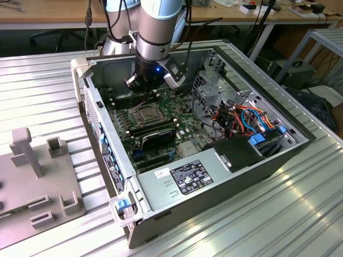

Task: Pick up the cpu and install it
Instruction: 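Install the first cpu locking lever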

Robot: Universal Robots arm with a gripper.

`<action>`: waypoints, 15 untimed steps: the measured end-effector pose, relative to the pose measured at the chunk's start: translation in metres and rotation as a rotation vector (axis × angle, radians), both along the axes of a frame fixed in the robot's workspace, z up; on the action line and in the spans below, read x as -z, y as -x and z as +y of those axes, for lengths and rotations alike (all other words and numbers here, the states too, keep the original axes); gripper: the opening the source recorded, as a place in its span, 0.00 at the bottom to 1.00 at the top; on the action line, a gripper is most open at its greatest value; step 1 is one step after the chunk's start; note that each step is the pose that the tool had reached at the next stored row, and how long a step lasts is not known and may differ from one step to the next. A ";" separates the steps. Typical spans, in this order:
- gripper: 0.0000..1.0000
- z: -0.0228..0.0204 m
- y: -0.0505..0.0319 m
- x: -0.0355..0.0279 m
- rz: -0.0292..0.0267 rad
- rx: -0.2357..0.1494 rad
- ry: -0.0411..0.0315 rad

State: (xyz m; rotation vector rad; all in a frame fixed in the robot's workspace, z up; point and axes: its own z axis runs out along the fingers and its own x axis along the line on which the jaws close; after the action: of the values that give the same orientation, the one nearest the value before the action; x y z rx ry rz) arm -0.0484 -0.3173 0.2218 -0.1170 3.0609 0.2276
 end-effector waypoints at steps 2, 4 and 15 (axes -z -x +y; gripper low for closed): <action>0.11 -0.0003 -0.0006 0.0005 0.0002 0.000 0.0003; 0.11 -0.0003 -0.0014 0.0013 0.0002 0.000 0.0002; 0.11 0.0002 -0.0027 0.0087 0.0001 0.000 0.0003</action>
State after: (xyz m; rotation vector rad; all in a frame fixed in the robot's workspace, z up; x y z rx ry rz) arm -0.0457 -0.3171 0.2131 -0.1170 3.0611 0.2272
